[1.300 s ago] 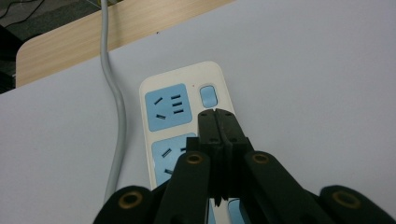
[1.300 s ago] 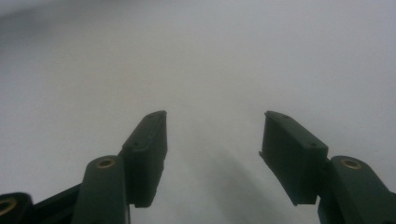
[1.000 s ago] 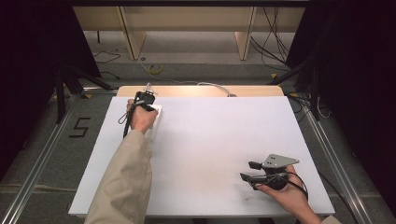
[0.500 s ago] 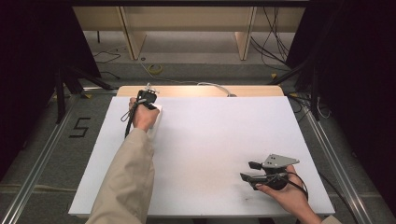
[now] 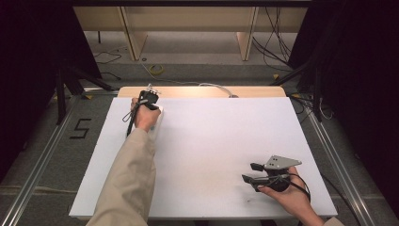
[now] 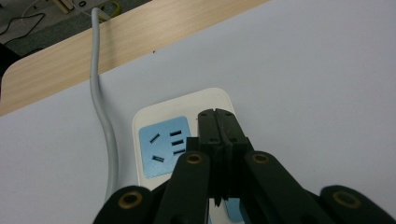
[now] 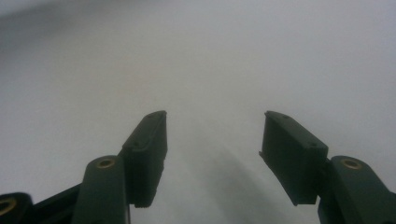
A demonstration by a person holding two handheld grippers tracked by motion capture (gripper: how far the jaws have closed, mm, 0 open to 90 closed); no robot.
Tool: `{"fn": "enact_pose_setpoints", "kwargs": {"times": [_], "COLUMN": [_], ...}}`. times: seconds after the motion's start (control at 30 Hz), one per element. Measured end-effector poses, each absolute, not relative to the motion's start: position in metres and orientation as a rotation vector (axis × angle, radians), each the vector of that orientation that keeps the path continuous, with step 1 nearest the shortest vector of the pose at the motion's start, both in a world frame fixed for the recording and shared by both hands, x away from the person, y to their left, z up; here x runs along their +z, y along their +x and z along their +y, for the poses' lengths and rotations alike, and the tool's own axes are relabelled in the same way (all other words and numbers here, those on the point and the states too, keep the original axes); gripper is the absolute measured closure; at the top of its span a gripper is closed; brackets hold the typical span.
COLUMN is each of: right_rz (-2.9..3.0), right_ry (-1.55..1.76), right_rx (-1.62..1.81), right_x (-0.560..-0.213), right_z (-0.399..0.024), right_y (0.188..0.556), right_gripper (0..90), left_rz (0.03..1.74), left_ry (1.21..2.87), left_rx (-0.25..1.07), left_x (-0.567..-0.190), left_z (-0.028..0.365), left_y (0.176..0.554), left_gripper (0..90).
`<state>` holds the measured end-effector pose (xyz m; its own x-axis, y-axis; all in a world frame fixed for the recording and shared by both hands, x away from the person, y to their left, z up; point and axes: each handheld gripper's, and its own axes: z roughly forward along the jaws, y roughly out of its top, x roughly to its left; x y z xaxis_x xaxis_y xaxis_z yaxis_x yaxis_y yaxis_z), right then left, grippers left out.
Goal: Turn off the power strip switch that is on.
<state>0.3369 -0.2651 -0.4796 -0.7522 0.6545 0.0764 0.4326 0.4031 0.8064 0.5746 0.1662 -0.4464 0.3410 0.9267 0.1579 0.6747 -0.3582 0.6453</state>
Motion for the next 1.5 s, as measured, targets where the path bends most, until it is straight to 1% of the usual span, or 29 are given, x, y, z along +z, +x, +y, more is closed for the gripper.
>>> {"fn": "enact_pose_setpoints", "kwargs": {"times": [0.8, 1.5], "right_rz": [2.409, 2.413], "right_ry": [0.955, 0.949], "right_rx": [1.275, 1.274], "right_x": [-0.480, -0.480], "right_z": [-0.265, -0.265], "right_y": [0.337, 0.337], "right_gripper": [41.2, 41.2], "left_rz": [1.393, 1.394], "left_ry": [2.127, 2.115], "left_rx": [0.714, 0.710], "left_x": [-0.457, -0.458], "left_z": [0.165, 0.165], "left_y": [0.582, 0.583], "left_gripper": [89.8, 89.9]}}
